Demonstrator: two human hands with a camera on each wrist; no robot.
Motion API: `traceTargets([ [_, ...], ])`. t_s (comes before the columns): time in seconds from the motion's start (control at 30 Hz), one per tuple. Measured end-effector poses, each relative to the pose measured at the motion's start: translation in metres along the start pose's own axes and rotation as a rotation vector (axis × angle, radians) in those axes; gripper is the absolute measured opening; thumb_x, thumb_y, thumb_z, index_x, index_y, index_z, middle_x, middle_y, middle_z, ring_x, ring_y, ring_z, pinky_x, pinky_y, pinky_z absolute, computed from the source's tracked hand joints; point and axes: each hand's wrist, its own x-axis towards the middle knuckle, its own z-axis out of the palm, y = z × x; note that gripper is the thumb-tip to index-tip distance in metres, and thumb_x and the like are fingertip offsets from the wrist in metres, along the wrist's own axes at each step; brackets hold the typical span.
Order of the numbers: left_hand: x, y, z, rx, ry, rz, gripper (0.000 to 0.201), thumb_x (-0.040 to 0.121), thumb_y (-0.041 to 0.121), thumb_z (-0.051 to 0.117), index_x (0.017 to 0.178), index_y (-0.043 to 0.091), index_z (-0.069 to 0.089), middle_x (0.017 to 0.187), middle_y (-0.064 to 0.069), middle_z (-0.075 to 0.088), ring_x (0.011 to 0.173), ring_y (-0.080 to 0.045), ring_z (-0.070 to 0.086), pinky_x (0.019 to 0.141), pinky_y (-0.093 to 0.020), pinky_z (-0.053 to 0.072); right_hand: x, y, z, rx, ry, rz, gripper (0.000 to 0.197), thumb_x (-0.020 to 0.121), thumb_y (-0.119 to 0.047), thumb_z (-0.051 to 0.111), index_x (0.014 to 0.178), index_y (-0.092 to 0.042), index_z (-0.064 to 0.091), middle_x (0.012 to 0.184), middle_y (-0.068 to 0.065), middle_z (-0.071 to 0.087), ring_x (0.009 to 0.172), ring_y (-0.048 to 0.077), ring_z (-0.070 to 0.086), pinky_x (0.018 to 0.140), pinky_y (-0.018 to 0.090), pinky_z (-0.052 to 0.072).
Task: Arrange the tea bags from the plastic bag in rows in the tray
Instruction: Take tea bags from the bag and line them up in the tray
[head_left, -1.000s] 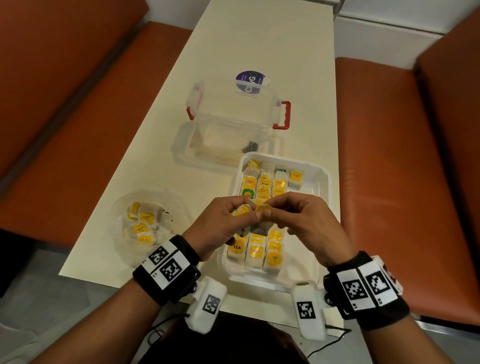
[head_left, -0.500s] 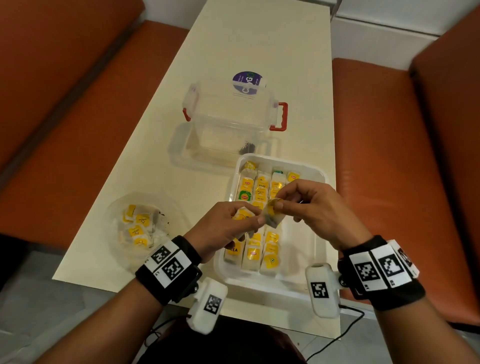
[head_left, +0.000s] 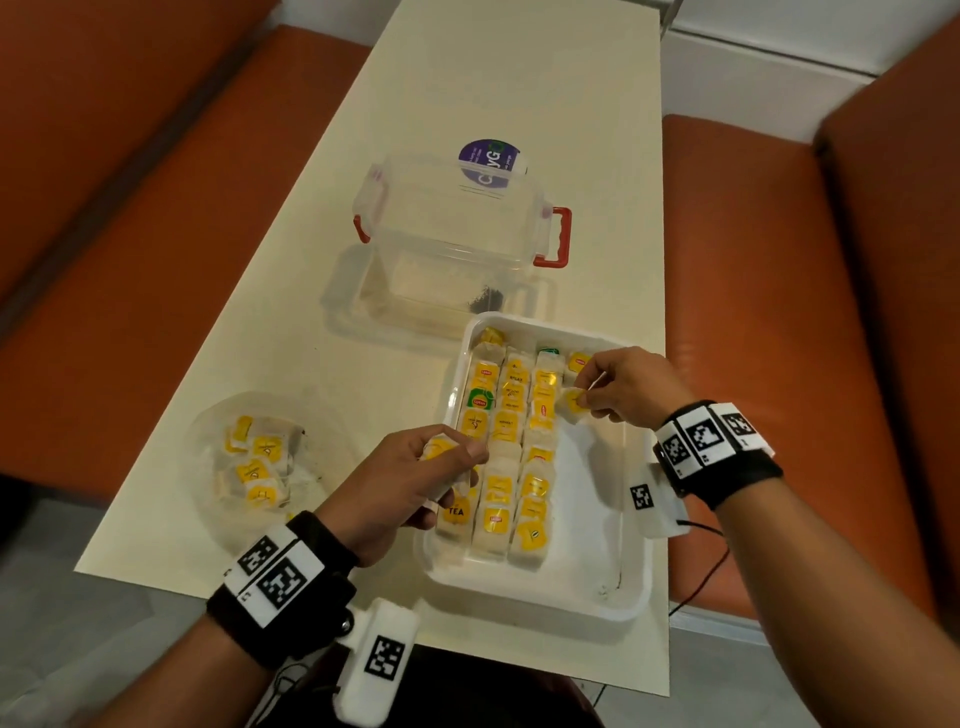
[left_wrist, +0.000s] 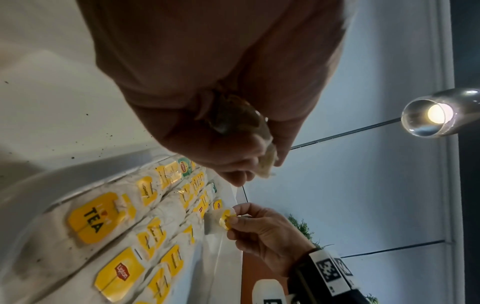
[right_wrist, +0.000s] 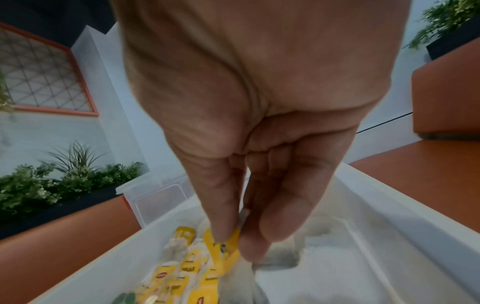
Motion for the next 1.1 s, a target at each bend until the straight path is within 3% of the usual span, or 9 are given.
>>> traceTargets([
  [0.13,-0.002,-0.001,-0.001,-0.019,0.002,-0.022,0.026,0.091,0.037,0.067,0.097,0.012,0.073,0.081,0.001,0.066,0.06,-0.007,0.051,0.05,-0.02,0.037,0.015,-0.003,0.002,-0.183,0.025,0.02,0.011,0.082,-0.023,0.078,0.077,-0.027,0.069,0.066,-0.006,0.071,0.064,0.011,0.064,0.062,0.026,0.048],
  [0.23,-0.002,0.0,-0.002,-0.03,0.009,-0.036,0.028,0.09,0.037,0.068,0.099,0.011,0.073,0.081,0.0,0.066,0.06,-0.007,0.051,0.05,-0.02,0.037,0.023,-0.004,0.006,-0.265,0.059,0.052,0.016,0.083,-0.026,0.077,0.074,-0.028,0.064,0.076,-0.005,0.071,0.079,0.018,0.067,0.063,0.027,0.046],
  [0.33,0.001,0.002,-0.003,-0.03,0.021,-0.039,0.026,0.091,0.035,0.068,0.099,0.01,0.072,0.081,0.0,0.066,0.059,-0.007,0.052,0.05,-0.02,0.038,0.027,-0.004,0.01,-0.333,0.114,0.067,0.024,0.086,-0.025,0.073,0.069,-0.028,0.056,0.078,-0.005,0.067,0.082,0.022,0.064,0.064,0.028,0.041],
  [0.43,0.002,0.003,-0.005,-0.031,0.027,-0.043,0.024,0.091,0.036,0.068,0.097,0.012,0.072,0.08,0.0,0.066,0.059,-0.007,0.052,0.05,-0.02,0.038,0.031,-0.007,0.012,-0.346,0.138,0.096,0.029,0.087,-0.021,0.071,0.066,-0.029,0.053,0.077,-0.004,0.062,0.081,0.024,0.061,0.063,0.029,0.04],
  [0.53,0.003,0.004,-0.006,-0.036,0.03,-0.046,0.024,0.089,0.037,0.07,0.096,0.014,0.073,0.08,0.0,0.067,0.06,-0.008,0.052,0.049,-0.019,0.039,0.036,-0.006,0.011,-0.355,0.155,0.118,0.026,0.085,-0.017,0.07,0.069,-0.029,0.053,0.089,0.001,0.067,0.083,0.025,0.061,0.065,0.03,0.042],
  [0.73,0.004,0.006,-0.006,-0.04,0.03,-0.049,0.025,0.089,0.037,0.069,0.097,0.014,0.072,0.08,0.0,0.067,0.061,-0.009,0.052,0.049,-0.019,0.04,0.039,-0.007,0.012,-0.374,0.172,0.128,0.007,0.088,-0.016,0.057,0.09,-0.021,0.061,0.093,0.006,0.065,0.085,0.029,0.059,0.07,0.034,0.046],
  [1.0,0.004,0.008,-0.007,-0.058,0.027,-0.053,0.024,0.088,0.038,0.07,0.096,0.015,0.072,0.08,0.0,0.067,0.06,-0.008,0.052,0.049,-0.019,0.04,0.039,-0.009,0.015,-0.324,0.172,0.117,0.006,0.088,-0.015,0.06,0.087,-0.021,0.058,0.095,0.008,0.066,0.086,0.03,0.059,0.068,0.033,0.041],
  [1.1,0.003,0.01,-0.006,-0.089,0.015,-0.049,0.035,0.083,0.042,0.07,0.101,0.012,0.071,0.082,-0.001,0.067,0.061,-0.008,0.053,0.05,-0.02,0.042,0.039,-0.008,0.015,-0.309,0.172,0.12,0.007,0.088,-0.016,0.063,0.087,-0.022,0.059,0.097,0.008,0.066,0.088,0.03,0.06,0.068,0.033,0.041],
])
